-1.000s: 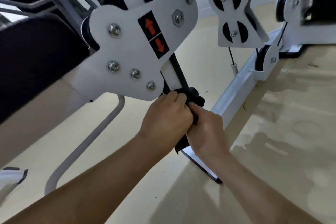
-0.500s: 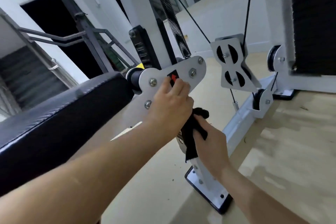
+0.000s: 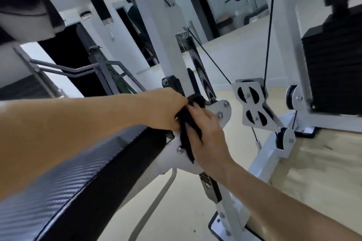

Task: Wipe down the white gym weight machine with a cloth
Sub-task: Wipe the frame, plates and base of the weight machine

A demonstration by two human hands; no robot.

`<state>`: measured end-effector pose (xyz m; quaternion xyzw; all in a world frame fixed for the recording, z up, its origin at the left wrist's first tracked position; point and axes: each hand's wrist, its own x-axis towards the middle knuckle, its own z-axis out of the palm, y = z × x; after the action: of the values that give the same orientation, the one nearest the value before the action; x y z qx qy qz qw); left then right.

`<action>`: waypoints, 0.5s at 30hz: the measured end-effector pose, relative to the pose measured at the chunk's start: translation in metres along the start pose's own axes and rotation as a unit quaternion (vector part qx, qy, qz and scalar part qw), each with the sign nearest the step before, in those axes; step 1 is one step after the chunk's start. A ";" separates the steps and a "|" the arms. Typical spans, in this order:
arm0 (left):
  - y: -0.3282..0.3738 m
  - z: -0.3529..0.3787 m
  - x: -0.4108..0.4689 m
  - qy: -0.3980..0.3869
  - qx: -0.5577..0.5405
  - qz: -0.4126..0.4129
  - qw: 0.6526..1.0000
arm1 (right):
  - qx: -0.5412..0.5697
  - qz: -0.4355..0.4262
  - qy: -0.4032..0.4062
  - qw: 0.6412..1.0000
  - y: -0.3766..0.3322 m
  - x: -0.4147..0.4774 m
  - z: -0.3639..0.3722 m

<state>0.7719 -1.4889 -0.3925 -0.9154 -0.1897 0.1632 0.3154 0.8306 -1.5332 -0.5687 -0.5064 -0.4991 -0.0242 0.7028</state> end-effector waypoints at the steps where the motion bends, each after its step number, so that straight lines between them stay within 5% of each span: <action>1: -0.006 0.003 -0.001 0.027 -0.016 -0.011 0.999 | 0.004 -0.002 -0.004 1.000 -0.005 0.011 0.003; 6: -0.031 0.025 -0.003 0.017 -0.147 -0.060 0.987 | -0.059 0.001 -0.024 0.998 0.016 -0.020 -0.004; 10: -0.033 0.036 -0.004 0.027 -0.274 -0.066 0.959 | 0.031 0.158 0.002 0.987 0.011 -0.027 -0.006; 15: -0.033 0.055 -0.003 0.088 -0.428 -0.054 0.898 | -0.032 0.022 -0.002 0.999 -0.029 -0.004 0.020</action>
<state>0.7376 -1.4378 -0.4123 -0.9610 -0.2618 -0.0319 -0.0835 0.7997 -1.5345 -0.5518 -0.5394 -0.4885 -0.0240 0.6855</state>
